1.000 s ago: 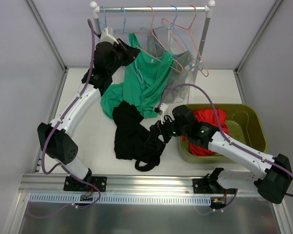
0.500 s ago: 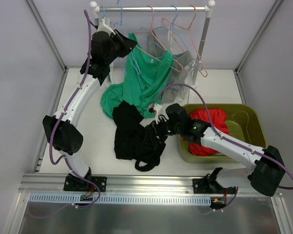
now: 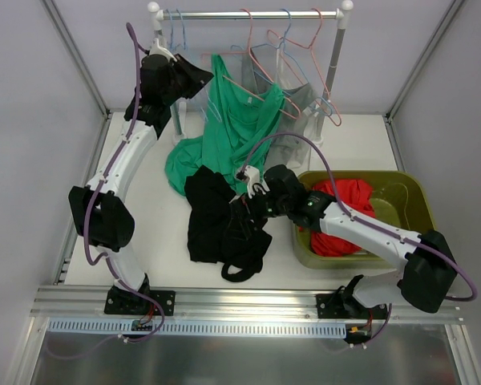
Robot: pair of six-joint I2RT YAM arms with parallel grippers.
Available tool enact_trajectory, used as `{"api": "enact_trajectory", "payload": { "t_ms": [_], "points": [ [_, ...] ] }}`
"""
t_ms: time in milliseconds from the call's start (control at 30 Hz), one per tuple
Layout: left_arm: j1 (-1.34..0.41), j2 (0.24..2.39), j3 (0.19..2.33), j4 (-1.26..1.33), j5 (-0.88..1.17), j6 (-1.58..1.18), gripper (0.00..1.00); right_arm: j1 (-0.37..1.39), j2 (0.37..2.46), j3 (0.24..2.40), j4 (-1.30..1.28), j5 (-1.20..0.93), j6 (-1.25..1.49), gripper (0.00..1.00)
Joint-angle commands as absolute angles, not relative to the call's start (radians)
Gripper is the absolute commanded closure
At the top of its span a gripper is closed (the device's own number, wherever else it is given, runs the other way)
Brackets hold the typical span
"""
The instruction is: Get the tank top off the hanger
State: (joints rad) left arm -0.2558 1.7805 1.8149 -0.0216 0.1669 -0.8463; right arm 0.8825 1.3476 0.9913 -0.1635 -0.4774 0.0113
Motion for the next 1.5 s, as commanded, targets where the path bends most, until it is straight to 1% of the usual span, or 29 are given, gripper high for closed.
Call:
{"api": "enact_trajectory", "payload": {
  "t_ms": [0, 67, 100, 133, 200, 233, 433, 533, 567, 600, 667, 700, 800, 867, 900, 933, 1000, 1033, 1100, 1133, 1167, 1233, 1467],
  "points": [
    [-0.265, 1.767, 1.798, 0.005, 0.225, -0.871, 0.87, 0.884, 1.376, 1.057, -0.120, -0.443, 0.028, 0.01],
    [-0.265, 1.738, 1.792, 0.005, 0.233, -0.858, 0.83, 0.879, 1.417, 1.068, -0.120, -0.405, 0.018, 0.00],
    [-0.267, 1.727, 1.786, 0.005, 0.233, -0.853, 0.71, 0.876, 1.433, 1.078, -0.120, -0.364, 0.015, 0.01],
    [-0.265, 1.715, 1.783, 0.005, 0.232, -0.847, 0.62, 0.874, 1.468, 1.083, -0.120, -0.347, 0.015, 0.01],
    [-0.265, 1.671, 1.770, 0.005, 0.236, -0.833, 0.31, 0.867, 1.506, 1.104, -0.120, -0.305, 0.009, 0.01],
    [-0.265, 1.640, 1.769, 0.005, 0.242, -0.825, 0.02, 0.867, 1.523, 1.112, -0.121, -0.296, 0.008, 0.01],
    [-0.267, 1.507, 1.772, 0.005, 0.288, -0.776, 0.01, 0.871, 1.652, 1.173, -0.135, -0.238, -0.037, 0.01],
    [-0.267, 1.412, 1.726, 0.005, 0.256, -0.746, 0.01, 0.902, 1.759, 1.225, -0.144, -0.174, -0.041, 0.01],
    [-0.267, 1.382, 1.704, 0.005, 0.243, -0.726, 0.01, 0.925, 1.794, 1.286, -0.156, -0.160, -0.049, 0.00],
    [-0.267, 1.353, 1.660, 0.005, 0.232, -0.716, 0.01, 0.939, 1.866, 1.320, -0.179, -0.102, -0.054, 0.01],
    [-0.268, 1.249, 1.605, 0.005, 0.183, -0.678, 0.01, 0.959, 1.929, 1.406, -0.253, -0.010, -0.032, 0.00],
    [-0.267, 1.212, 1.542, 0.005, 0.166, -0.664, 0.01, 0.962, 1.953, 1.417, -0.265, 0.021, -0.017, 0.01],
    [-0.268, 1.025, 1.433, 0.005, 0.115, -0.603, 0.01, 0.979, 2.020, 1.413, -0.281, 0.087, 0.035, 0.01],
    [-0.267, 0.950, 1.378, 0.005, 0.107, -0.562, 0.01, 1.002, 2.037, 1.404, -0.285, 0.127, 0.032, 0.01],
    [-0.267, 0.912, 1.320, 0.005, 0.104, -0.552, 0.01, 1.011, 2.043, 1.393, -0.288, 0.127, 0.026, 0.03],
    [-0.267, 0.829, 1.289, -0.018, 0.101, -0.548, 0.01, 1.017, 2.048, 1.390, -0.287, 0.129, 0.022, 0.12],
    [-0.267, 0.741, 1.185, -0.029, 0.095, -0.531, 0.01, 1.032, 2.048, 1.378, -0.279, 0.123, 0.009, 0.26],
    [-0.267, 0.657, 1.149, -0.034, 0.086, -0.535, 0.01, 1.034, 2.048, 1.374, -0.276, 0.124, 0.008, 0.42],
    [-0.267, 0.580, 1.051, -0.058, 0.051, -0.537, 0.01, 1.035, 2.040, 1.370, -0.268, 0.118, -0.021, 0.62],
    [-0.268, 0.516, 1.031, -0.075, 0.040, -0.538, 0.01, 1.034, 2.031, 1.365, -0.264, 0.112, -0.026, 0.86],
    [-0.268, 0.487, 0.994, -0.089, 0.034, -0.537, 0.01, 1.034, 2.002, 1.362, -0.261, 0.104, -0.028, 0.99],
    [-0.268, 0.413, 0.970, -0.138, 0.034, -0.528, 0.01, 1.034, 1.953, 1.344, -0.252, 0.095, -0.029, 1.00],
    [-0.268, 0.267, 0.858, -0.316, 0.049, -0.460, 0.01, 1.022, 1.619, 1.348, -0.273, 0.051, -0.064, 1.00]
  ]
}}
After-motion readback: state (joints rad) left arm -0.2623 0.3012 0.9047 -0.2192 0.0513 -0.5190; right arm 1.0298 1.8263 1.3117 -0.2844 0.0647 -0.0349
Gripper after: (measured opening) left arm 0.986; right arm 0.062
